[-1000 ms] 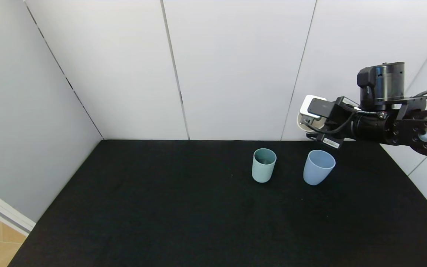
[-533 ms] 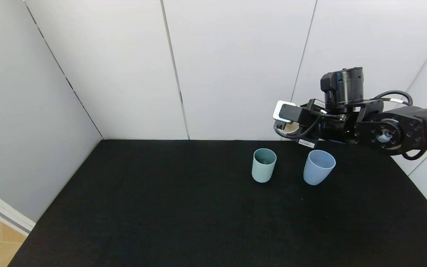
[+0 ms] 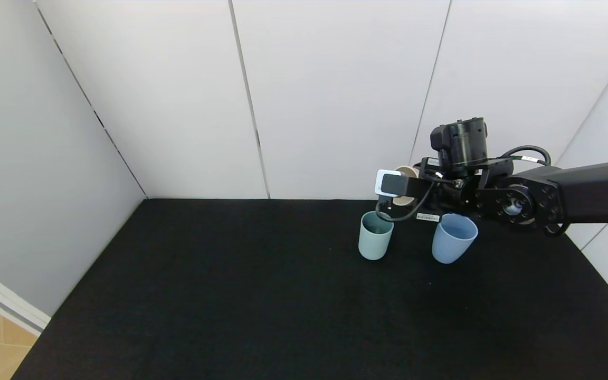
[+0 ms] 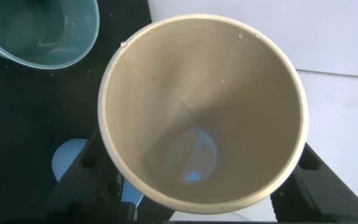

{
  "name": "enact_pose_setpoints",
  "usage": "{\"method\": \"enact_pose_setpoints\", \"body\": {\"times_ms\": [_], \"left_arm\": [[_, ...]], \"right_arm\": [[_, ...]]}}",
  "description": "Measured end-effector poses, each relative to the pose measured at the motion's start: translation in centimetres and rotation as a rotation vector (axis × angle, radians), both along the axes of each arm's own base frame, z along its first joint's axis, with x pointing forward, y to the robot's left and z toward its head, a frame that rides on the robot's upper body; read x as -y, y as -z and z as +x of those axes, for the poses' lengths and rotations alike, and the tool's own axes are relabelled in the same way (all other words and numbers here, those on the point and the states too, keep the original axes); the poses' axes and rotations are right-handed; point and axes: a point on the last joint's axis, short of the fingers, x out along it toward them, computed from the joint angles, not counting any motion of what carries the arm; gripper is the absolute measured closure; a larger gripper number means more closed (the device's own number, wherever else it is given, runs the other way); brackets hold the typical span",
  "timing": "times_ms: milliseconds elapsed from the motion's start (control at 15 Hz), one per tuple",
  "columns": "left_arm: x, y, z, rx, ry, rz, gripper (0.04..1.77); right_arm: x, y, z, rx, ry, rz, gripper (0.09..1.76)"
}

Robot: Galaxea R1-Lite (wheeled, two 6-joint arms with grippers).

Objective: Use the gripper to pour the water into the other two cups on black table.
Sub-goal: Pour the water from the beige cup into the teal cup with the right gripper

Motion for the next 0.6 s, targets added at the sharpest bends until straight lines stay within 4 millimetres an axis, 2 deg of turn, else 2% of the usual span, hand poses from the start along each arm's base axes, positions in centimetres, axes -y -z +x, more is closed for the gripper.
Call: {"method": "enact_pose_setpoints", "body": {"times_ms": [600], "left_arm": [[0.0, 0.0, 0.0, 0.0, 0.0, 0.0, 0.09]], "right_arm": [[-1.8, 1.2, 0.5, 0.01, -0.033, -0.173, 0.57]]}}
